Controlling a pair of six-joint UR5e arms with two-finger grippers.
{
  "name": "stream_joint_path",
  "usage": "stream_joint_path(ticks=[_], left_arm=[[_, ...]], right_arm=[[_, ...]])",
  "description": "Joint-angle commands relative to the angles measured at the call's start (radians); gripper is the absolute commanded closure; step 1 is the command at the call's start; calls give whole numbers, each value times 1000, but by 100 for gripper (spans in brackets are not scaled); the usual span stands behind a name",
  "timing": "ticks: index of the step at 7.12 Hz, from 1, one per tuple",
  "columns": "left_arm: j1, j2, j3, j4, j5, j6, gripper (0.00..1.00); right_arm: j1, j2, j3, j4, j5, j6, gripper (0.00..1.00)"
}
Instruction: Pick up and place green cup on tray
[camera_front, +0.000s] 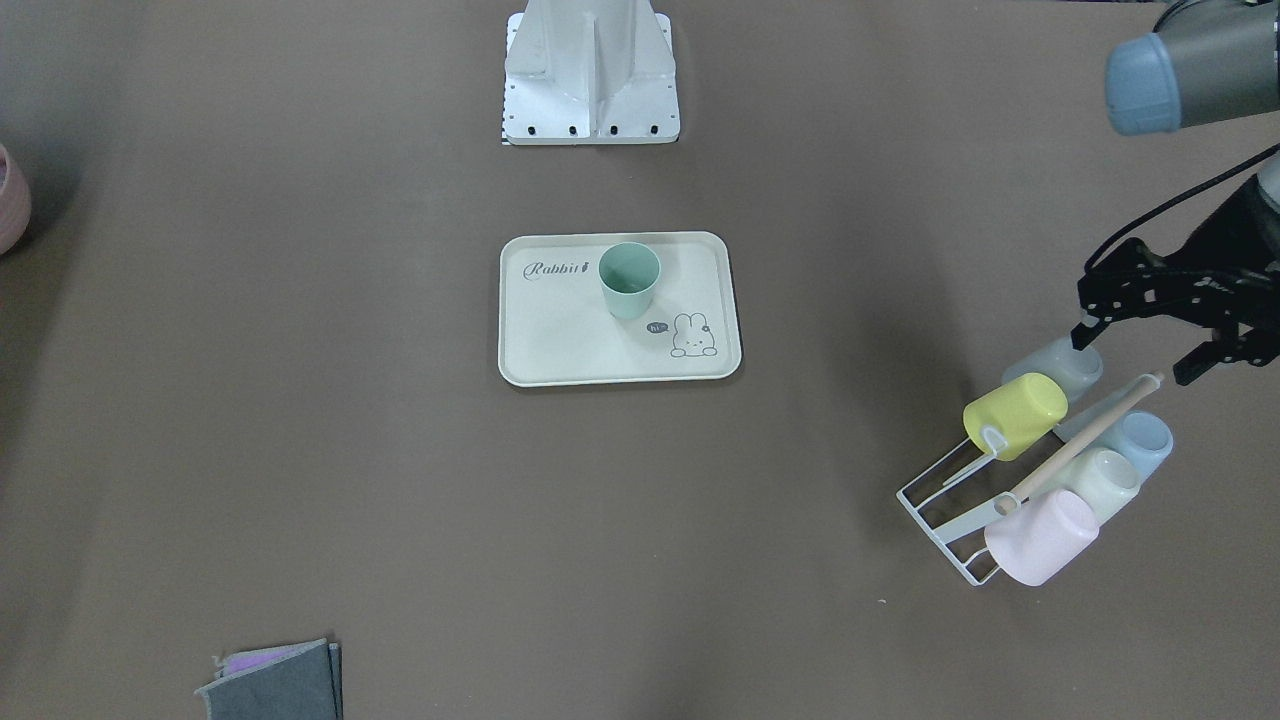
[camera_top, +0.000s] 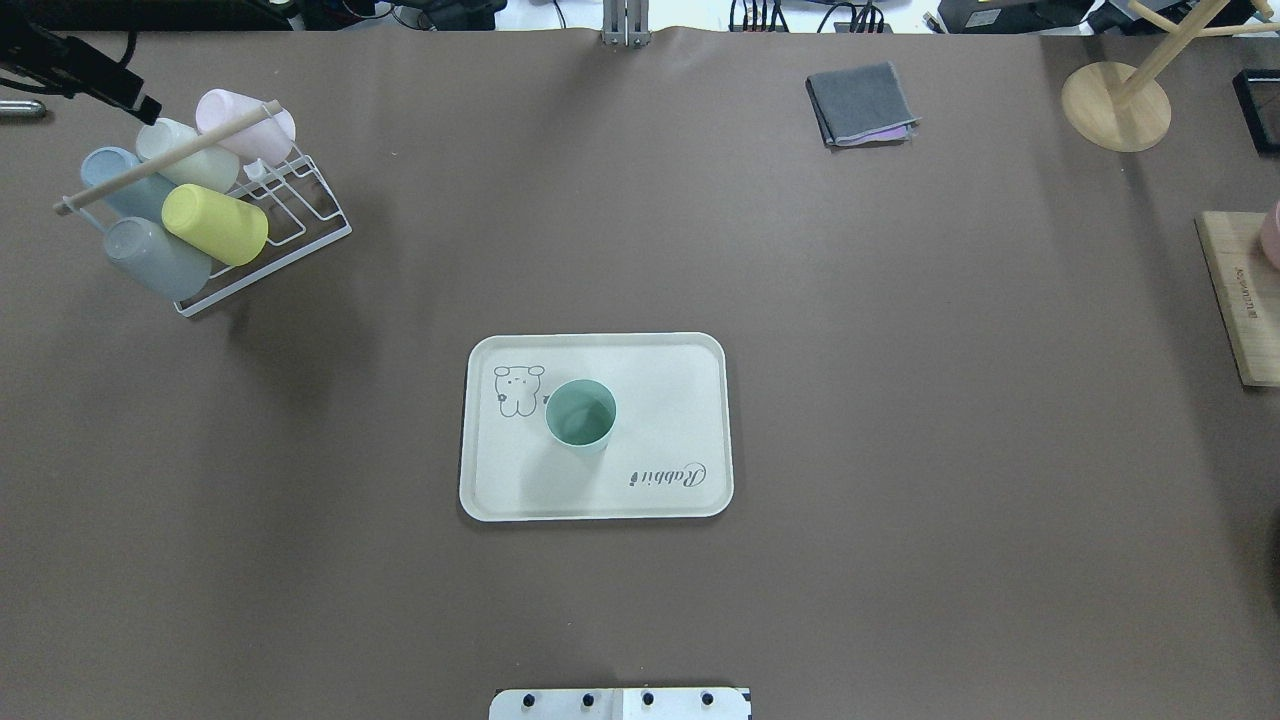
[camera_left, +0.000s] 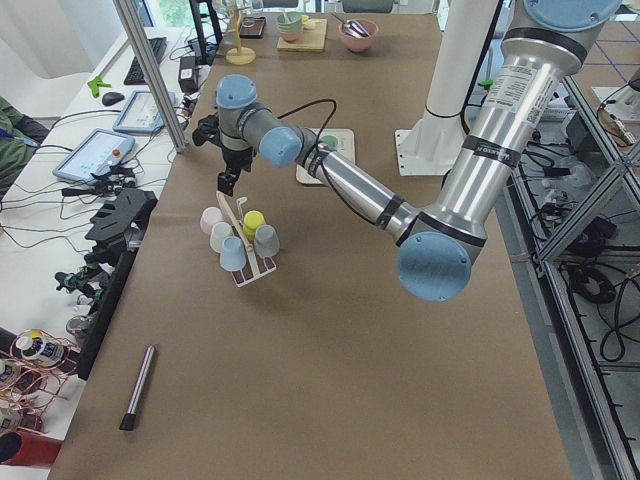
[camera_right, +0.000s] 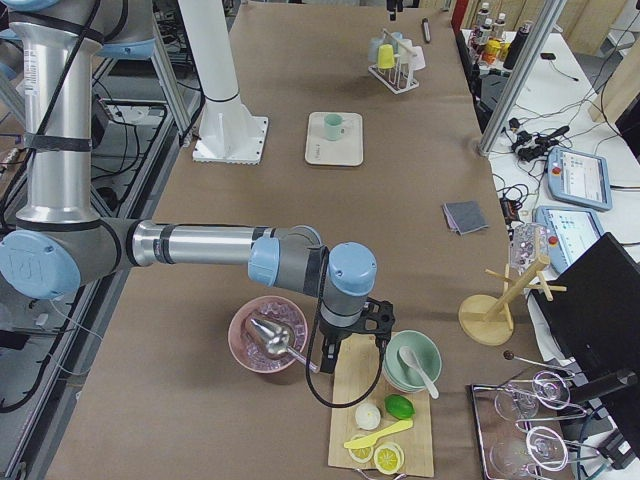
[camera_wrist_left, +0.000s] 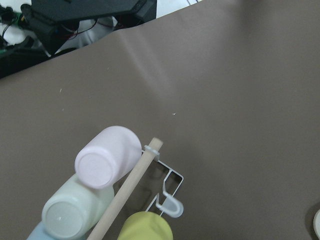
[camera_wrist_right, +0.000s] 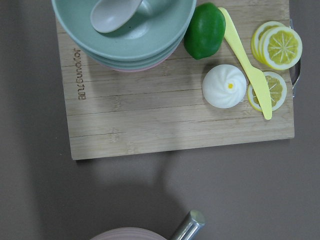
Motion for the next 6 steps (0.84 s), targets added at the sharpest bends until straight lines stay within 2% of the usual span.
stream_joint_path(ticks=[1,2,3,4,6], left_arm=[[-136,162,13,15,-20,146,2],[-193,245,30,15,-17,360,2],[-254,310,53,47,-15,449,2],[-295,388,60,58,-21,451,2],[-303,508,36,42,-23,453,2]], right_arm=[[0,2,0,-1,0,0,0],[0,0,0,-3,0,0,0],[0,2,0,-3,0,0,0],[0,0,-1,-2,0,0,0],[0,0,0,-2,0,0,0]])
